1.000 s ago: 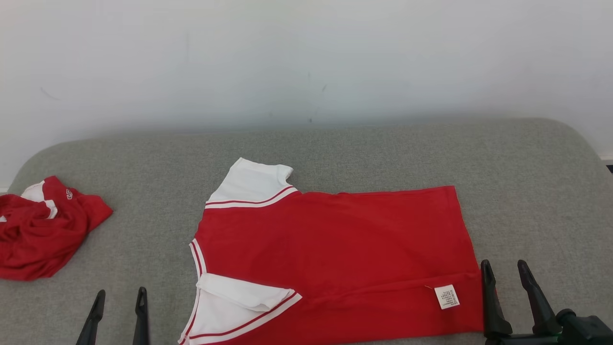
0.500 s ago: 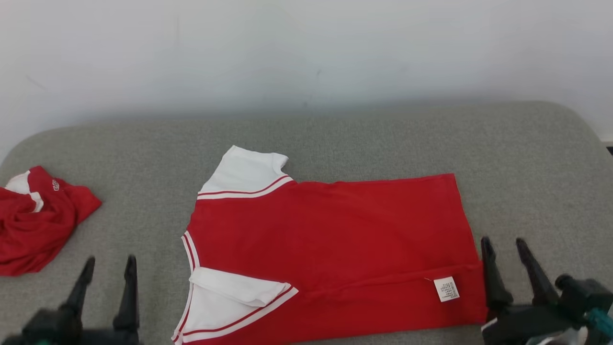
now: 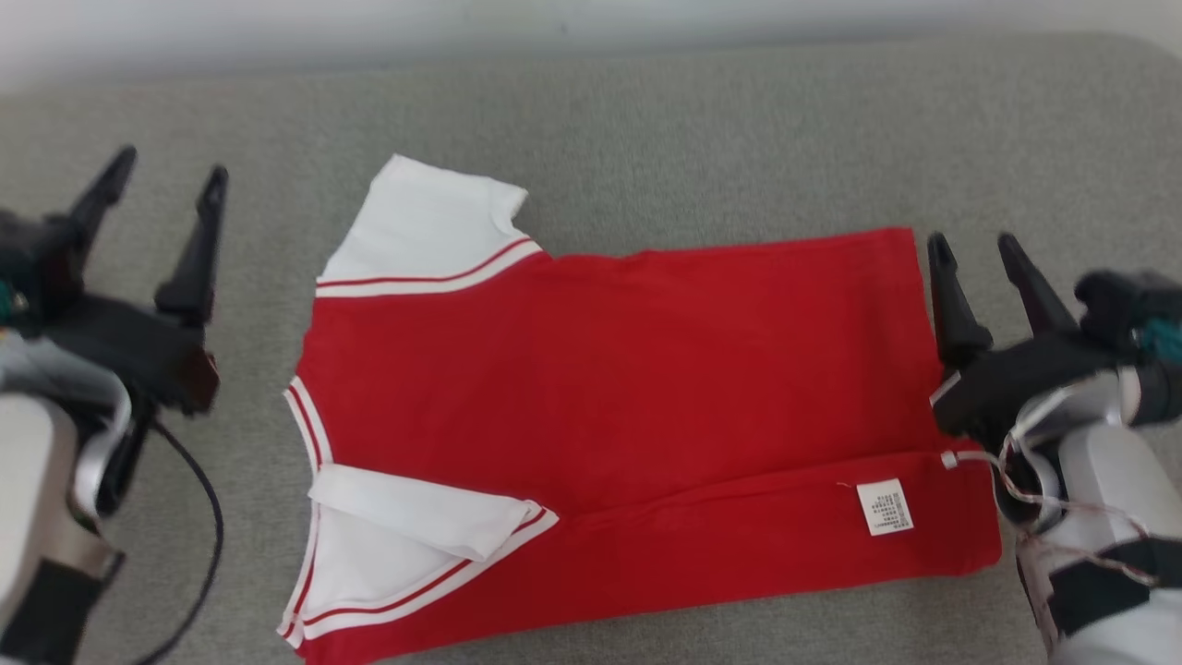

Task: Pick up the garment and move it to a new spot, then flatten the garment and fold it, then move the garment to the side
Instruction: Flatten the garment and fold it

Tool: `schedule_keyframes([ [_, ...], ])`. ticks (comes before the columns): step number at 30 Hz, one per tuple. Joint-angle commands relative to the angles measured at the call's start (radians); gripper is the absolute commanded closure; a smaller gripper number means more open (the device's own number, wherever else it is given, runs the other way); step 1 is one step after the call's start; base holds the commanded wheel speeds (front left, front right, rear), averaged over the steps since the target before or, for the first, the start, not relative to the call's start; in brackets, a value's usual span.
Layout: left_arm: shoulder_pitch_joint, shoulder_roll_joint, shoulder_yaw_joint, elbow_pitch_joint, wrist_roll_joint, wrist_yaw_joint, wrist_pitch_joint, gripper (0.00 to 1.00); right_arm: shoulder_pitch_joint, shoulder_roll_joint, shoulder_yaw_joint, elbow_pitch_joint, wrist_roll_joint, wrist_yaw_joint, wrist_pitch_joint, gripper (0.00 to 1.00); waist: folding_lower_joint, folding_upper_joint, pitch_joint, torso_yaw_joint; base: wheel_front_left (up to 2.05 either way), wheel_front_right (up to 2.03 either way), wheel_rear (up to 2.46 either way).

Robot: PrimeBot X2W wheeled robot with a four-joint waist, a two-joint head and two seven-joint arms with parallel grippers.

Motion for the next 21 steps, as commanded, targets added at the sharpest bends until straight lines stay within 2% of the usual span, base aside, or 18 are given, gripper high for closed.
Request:
schedule_keyframes([
  [1, -0.053, 0.025, -0.029, 0.02, -0.029, 0.002, 0.016, 0.0, -0.052, -0.005, 0.014, 0.023, -0.009, -0.002, 0.014, 0.0, -0.0004, -0.0003, 0.127, -0.049, 0.0, 0.0, 0.0],
  [6, -0.223, 0.092, -0.165, 0.1, -0.136, 0.002, 0.067, 0.0, -0.199, 0.004, 0.068, 0.117, 0.023, -0.002, 0.053, 0.0, -0.0004, -0.0003, 0.177, -0.085, 0.0, 0.0, 0.0],
  [10, -0.317, 0.129, -0.274, 0.161, -0.216, 0.001, 0.123, 0.0, -0.29, 0.003, 0.125, 0.178, 0.036, -0.002, 0.077, 0.0, -0.0004, -0.0003, 0.202, -0.114, 0.0, 0.0, 0.0],
  [13, -0.356, 0.152, -0.321, 0.191, -0.242, 0.002, 0.148, 0.0, -0.325, 0.009, 0.152, 0.209, 0.049, -0.002, 0.093, 0.0, -0.0004, -0.0003, 0.213, -0.129, 0.0, 0.0, 0.0],
  [14, -0.391, 0.17, -0.37, 0.213, -0.271, 0.002, 0.163, 0.0, -0.36, 0.015, 0.178, 0.235, 0.062, -0.002, 0.114, 0.0, -0.0004, -0.0003, 0.224, -0.144, 0.0, 0.0, 0.0],
  [21, -0.495, 0.201, -0.488, 0.294, -0.34, 0.002, 0.187, 0.0, -0.443, 0.03, 0.247, 0.292, 0.118, -0.002, 0.167, 0.0, -0.0004, -0.0003, 0.258, -0.184, 0.0, 0.0, 0.0],
])
